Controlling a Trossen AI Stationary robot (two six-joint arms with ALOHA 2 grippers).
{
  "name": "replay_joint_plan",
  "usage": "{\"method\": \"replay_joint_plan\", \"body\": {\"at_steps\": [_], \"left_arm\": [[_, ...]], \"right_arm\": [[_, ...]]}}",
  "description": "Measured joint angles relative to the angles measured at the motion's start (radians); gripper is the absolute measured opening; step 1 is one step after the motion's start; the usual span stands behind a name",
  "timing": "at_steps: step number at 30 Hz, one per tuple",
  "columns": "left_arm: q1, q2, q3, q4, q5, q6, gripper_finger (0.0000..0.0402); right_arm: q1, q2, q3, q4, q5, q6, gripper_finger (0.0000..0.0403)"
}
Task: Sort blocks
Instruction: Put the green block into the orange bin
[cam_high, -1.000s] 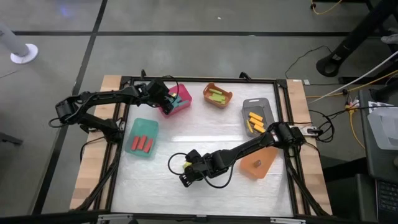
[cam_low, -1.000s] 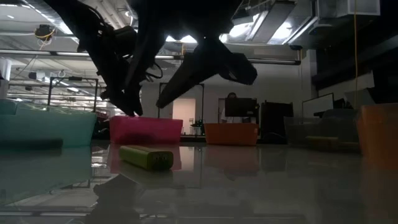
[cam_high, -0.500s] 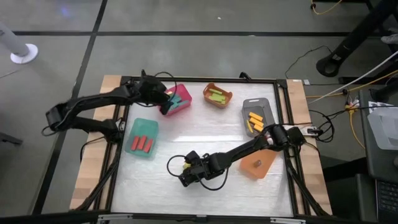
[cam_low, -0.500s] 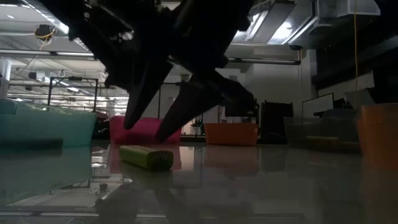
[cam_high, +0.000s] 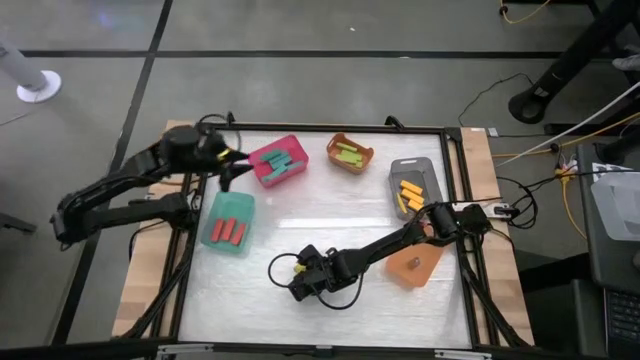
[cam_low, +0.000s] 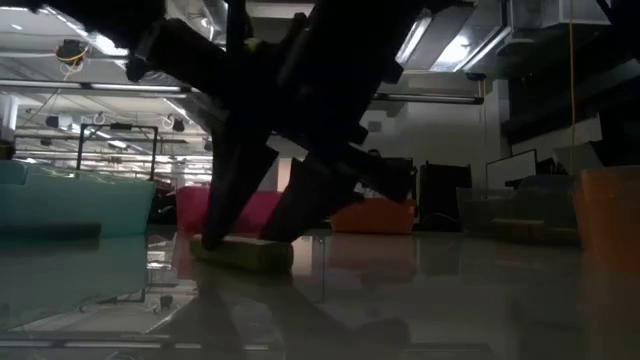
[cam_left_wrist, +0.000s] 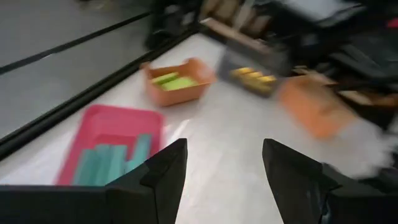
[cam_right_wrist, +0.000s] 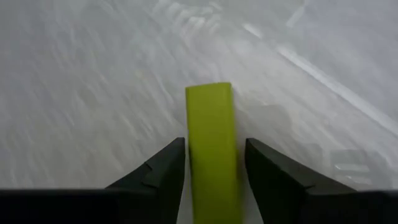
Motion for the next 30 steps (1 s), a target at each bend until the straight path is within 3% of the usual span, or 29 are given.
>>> {"method": "replay_joint_plan", "body": {"at_steps": [5, 12, 17, 21, 30], "left_arm": [[-0.072, -0.192, 0.000, -0.107, 0.091, -0.014, 0.0198], [-0.149, -0.440, -0.023, -0.187, 0.094, -0.101, 0.0198], [-0.152, -0.607, -0.085, -0.190, 0.095, -0.173, 0.0198], [-0.155, -0.582, -0.106, -0.178, 0.155, -0.184, 0.0198], [-0.159, -0.577, -0.294, 0.217, 0.254, -0.159, 0.0198]], "right_arm": [[-0.014, 0.001, 0.001, -0.026, 0.015, -0.001, 0.0161], [-0.065, 0.001, 0.000, -0.030, -0.006, -0.062, 0.0089], [-0.123, 0.003, -0.001, -0.011, -0.022, -0.085, 0.0088], [-0.165, -0.005, 0.010, -0.014, -0.100, -0.120, 0.0102], [-0.275, -0.056, 0.168, -0.155, -0.098, -0.392, 0.0093]]}}
